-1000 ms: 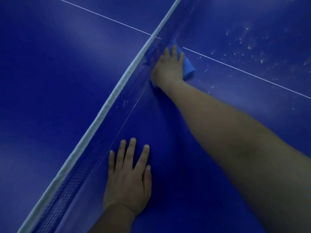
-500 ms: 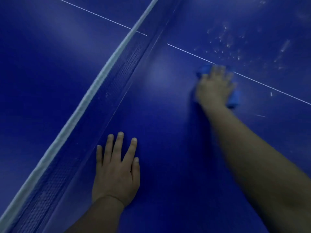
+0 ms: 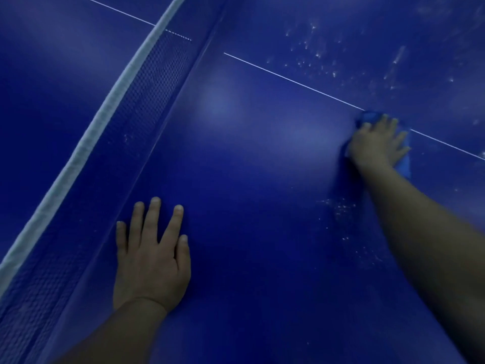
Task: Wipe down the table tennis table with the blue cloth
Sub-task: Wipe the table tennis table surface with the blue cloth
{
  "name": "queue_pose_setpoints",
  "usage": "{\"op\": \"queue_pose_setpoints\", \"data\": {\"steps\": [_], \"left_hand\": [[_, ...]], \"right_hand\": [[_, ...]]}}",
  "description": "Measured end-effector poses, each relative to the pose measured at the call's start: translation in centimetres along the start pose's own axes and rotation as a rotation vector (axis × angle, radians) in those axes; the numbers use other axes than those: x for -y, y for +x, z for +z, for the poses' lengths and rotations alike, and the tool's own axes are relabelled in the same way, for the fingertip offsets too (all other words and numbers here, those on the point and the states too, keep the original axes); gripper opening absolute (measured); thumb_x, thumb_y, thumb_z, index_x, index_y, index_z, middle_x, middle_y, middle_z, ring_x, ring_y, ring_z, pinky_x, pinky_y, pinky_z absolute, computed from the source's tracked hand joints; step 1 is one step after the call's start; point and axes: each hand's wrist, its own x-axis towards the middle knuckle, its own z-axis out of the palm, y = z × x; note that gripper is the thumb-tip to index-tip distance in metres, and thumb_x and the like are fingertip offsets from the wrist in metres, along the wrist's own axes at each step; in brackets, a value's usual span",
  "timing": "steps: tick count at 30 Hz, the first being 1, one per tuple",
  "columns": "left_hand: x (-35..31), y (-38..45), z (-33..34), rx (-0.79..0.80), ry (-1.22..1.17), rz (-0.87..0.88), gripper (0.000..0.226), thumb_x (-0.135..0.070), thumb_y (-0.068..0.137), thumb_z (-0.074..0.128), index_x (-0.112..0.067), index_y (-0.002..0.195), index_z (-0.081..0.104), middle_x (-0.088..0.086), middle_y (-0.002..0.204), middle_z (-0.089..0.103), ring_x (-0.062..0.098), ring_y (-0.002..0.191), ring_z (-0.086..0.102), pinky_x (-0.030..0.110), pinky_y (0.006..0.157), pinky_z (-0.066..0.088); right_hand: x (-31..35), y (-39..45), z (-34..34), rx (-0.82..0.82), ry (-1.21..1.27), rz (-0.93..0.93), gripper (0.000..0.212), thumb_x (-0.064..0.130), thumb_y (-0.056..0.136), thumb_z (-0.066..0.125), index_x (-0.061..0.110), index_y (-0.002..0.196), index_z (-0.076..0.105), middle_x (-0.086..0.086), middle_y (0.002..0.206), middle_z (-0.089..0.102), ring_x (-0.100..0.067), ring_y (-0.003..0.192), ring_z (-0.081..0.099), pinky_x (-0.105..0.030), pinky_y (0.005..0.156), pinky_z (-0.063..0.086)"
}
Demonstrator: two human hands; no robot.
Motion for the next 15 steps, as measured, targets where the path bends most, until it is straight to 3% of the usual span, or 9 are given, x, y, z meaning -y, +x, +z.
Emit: {"op": "queue_pose_setpoints", "data": {"steps": [5, 7, 9, 11, 13, 15], "left_hand": [[0.0, 0.2, -0.1, 0.018, -0.016, -0.015, 0.059, -0.046, 0.1, 0.026, -0.025, 0.154, 0.036, 0.011, 0.164, 0.023, 0.029, 0.155, 0.008, 0.041, 0.123, -0.013], [-0.1, 0.2, -0.2, 0.016, -0.023, -0.017, 0.06, -0.046, 0.1, 0.026, -0.025, 0.154, 0.036, 0.011, 0.164, 0.024, 0.029, 0.154, 0.008, 0.04, 0.123, -0.013], [-0.2, 0.2, -0.4, 0.014, -0.032, -0.021, 0.06, -0.046, 0.099, 0.026, -0.025, 0.154, 0.037, 0.012, 0.164, 0.024, 0.03, 0.154, 0.009, 0.039, 0.123, -0.013], [-0.3, 0.2, -0.5, 0.015, -0.04, -0.023, 0.06, -0.045, 0.099, 0.026, -0.024, 0.153, 0.038, 0.012, 0.164, 0.024, 0.03, 0.154, 0.01, 0.038, 0.123, -0.014], [-0.4, 0.3, -0.5, 0.009, -0.048, -0.023, 0.06, -0.045, 0.099, 0.026, -0.023, 0.153, 0.038, 0.012, 0.164, 0.024, 0.03, 0.154, 0.01, 0.038, 0.123, -0.014], [-0.4, 0.2, -0.5, 0.01, -0.052, -0.016, 0.06, -0.045, 0.099, 0.026, -0.022, 0.153, 0.038, 0.012, 0.164, 0.025, 0.031, 0.154, 0.01, 0.038, 0.123, -0.014]], "right_hand": [[9.4, -10.9, 3.7, 0.072, -0.108, -0.817, 0.057, 0.039, 0.106, 0.033, 0.022, 0.159, 0.022, -0.001, 0.167, 0.016, -0.031, 0.153, 0.01, -0.052, 0.121, 0.007], [9.7, -11.7, 3.7, 0.161, -0.114, -1.025, 0.056, 0.04, 0.106, 0.035, 0.025, 0.158, 0.023, 0.003, 0.167, 0.016, -0.027, 0.154, 0.009, -0.05, 0.121, 0.004], [7.4, -8.1, 2.9, 0.079, -0.094, -0.92, 0.054, 0.036, 0.105, 0.037, 0.02, 0.156, 0.032, -0.002, 0.165, 0.024, -0.033, 0.152, 0.018, -0.053, 0.119, 0.012], [3.5, -2.8, 2.0, -0.051, -0.063, -0.591, 0.053, 0.033, 0.104, 0.035, 0.016, 0.154, 0.036, -0.007, 0.163, 0.027, -0.037, 0.149, 0.023, -0.056, 0.117, 0.018], [-0.2, 1.2, 0.6, -0.027, -0.016, -0.165, 0.057, 0.039, 0.105, 0.027, 0.021, 0.158, 0.025, -0.002, 0.167, 0.017, -0.033, 0.153, 0.013, -0.056, 0.12, 0.009], [-1.7, 2.0, -0.3, 0.013, 0.033, 0.078, 0.059, 0.044, 0.105, 0.022, 0.025, 0.16, 0.015, 0.003, 0.168, 0.007, -0.03, 0.154, 0.002, -0.056, 0.121, 0.001]]}}
